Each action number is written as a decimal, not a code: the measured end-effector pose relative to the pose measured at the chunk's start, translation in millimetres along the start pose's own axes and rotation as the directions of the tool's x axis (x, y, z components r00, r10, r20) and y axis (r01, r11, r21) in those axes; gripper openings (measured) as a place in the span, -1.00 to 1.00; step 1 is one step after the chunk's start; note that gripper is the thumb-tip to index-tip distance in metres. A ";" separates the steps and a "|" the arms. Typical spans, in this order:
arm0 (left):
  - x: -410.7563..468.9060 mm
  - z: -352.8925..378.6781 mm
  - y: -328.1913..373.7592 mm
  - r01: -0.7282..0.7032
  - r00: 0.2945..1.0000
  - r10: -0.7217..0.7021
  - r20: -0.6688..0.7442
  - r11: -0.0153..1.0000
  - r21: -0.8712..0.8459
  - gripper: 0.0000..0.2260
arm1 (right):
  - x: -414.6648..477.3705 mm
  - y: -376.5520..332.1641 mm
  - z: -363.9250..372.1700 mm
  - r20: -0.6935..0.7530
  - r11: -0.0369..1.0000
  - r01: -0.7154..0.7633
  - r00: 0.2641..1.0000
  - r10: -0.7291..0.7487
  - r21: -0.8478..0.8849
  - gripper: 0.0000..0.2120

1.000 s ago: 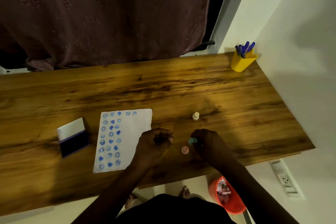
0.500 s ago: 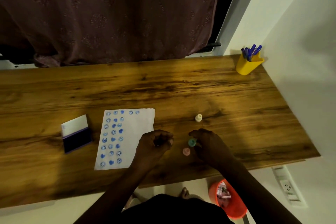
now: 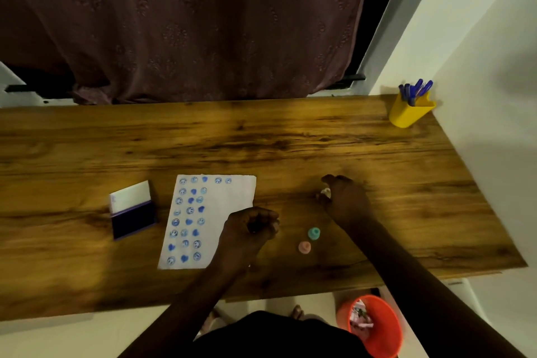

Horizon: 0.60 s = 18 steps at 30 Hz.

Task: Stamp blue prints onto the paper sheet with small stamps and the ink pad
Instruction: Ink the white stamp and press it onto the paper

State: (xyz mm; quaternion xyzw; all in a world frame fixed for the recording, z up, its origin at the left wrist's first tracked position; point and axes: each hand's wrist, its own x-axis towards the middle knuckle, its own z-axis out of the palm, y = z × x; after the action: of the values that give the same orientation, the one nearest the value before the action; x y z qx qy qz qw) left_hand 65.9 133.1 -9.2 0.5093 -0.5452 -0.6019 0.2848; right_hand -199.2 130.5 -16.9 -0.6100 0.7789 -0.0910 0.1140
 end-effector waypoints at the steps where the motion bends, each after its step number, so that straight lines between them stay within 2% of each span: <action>1: -0.6 -1.3 -0.3 0.005 1.000 -0.005 -0.002 1.000 -0.003 -0.84 | 2.5 0.1 1.7 0.001 1.000 0.007 1.000 -0.007 -0.014 -0.60; 7: -4.5 -9.7 0.5 0.001 1.000 -0.001 0.004 1.000 0.003 -0.79 | 3.4 -5.2 -0.2 0.013 0.999 0.038 0.999 -0.038 -0.021 -0.86; 11: -2.7 -18.1 -2.7 -0.013 1.000 0.012 -0.019 0.999 -0.033 -0.74 | -1.7 -31.6 -14.8 -0.010 0.952 -0.005 1.000 0.008 0.307 -0.91; 14: -0.9 -21.2 -0.4 -0.019 0.999 0.017 -0.044 0.999 -0.044 -0.72 | -8.5 -59.3 -21.2 0.089 0.829 -0.083 0.995 0.041 0.554 -0.86; 18: -2.6 -28.6 0.2 -0.017 0.997 0.012 -0.083 0.999 -0.050 -0.68 | -16.8 -91.2 -15.6 0.296 0.509 -0.277 0.954 0.045 0.815 -0.82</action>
State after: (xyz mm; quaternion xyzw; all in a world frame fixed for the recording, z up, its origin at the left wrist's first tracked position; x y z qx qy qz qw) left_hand 93.1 124.9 -5.0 0.5222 -0.5212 -0.5920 0.3243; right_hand -115.1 125.1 24.8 -0.4074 0.6694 -0.3738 0.4962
